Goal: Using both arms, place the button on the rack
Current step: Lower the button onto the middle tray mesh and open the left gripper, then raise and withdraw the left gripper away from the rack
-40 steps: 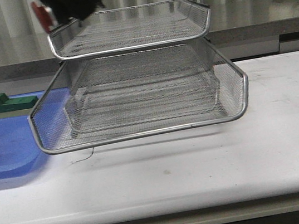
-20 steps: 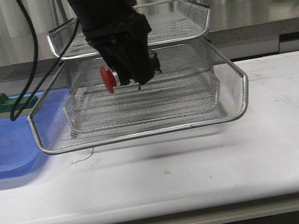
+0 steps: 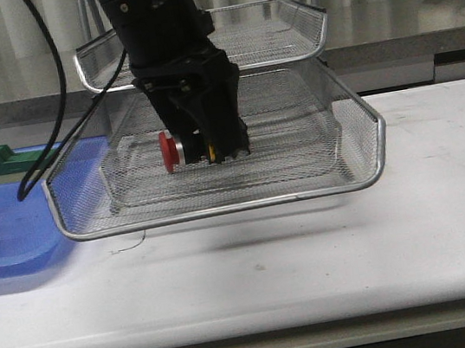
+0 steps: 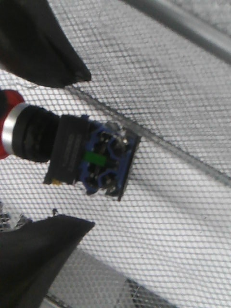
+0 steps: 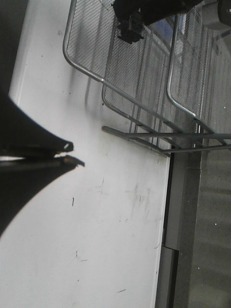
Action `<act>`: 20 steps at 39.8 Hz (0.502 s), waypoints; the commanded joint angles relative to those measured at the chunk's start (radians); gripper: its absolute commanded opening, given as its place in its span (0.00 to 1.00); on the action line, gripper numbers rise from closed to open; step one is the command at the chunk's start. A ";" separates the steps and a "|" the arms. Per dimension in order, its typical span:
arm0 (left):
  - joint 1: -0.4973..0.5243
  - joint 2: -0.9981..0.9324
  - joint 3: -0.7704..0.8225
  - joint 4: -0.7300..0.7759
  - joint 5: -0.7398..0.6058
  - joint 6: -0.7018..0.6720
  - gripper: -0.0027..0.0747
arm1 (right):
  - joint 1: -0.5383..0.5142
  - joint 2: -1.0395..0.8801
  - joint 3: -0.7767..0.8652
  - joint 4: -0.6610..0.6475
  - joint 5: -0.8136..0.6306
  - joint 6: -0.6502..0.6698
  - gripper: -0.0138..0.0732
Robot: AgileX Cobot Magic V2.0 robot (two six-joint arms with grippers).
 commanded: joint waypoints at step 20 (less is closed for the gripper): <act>0.001 -0.237 -0.088 0.101 0.125 -0.108 0.28 | 0.003 0.007 -0.025 -0.002 -0.081 -0.002 0.09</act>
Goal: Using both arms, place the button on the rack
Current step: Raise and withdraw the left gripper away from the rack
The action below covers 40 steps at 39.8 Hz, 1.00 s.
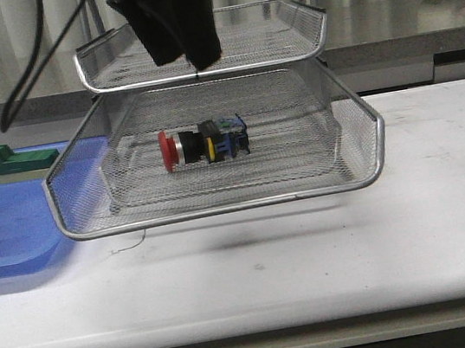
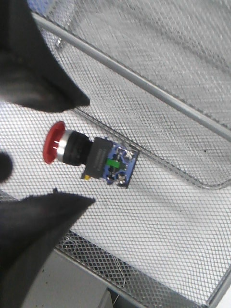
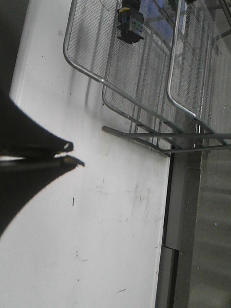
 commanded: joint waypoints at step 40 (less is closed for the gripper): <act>0.482 -1.205 1.175 -0.112 -0.583 -0.200 0.01 | 0.003 0.007 -0.025 -0.002 -0.081 -0.002 0.09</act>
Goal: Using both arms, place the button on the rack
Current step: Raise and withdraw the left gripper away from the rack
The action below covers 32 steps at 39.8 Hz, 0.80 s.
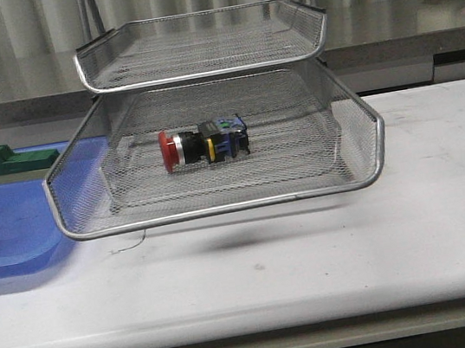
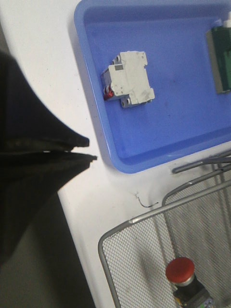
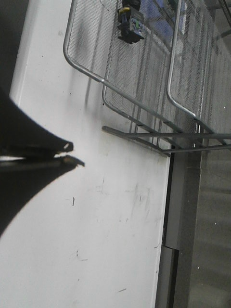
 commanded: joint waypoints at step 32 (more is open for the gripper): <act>0.002 -0.633 0.324 -0.025 -0.290 -0.011 0.01 | 0.003 0.007 -0.025 -0.002 -0.085 -0.002 0.09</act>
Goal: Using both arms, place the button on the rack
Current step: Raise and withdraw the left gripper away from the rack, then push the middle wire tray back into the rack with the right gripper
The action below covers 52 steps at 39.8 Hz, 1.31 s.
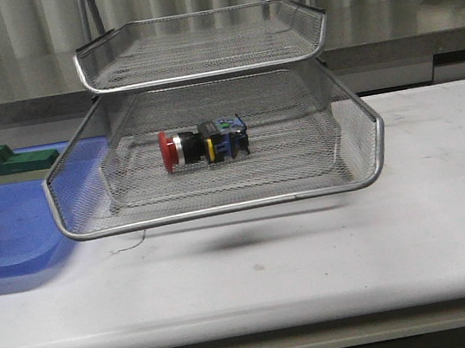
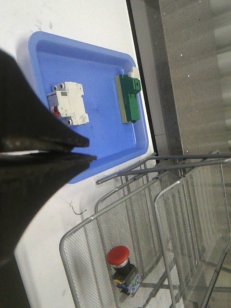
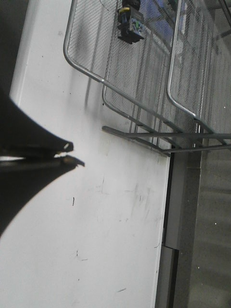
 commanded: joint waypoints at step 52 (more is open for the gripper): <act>0.002 0.010 -0.024 -0.019 -0.080 -0.011 0.01 | 0.824 1.197 -0.428 0.012 -0.383 -0.074 0.09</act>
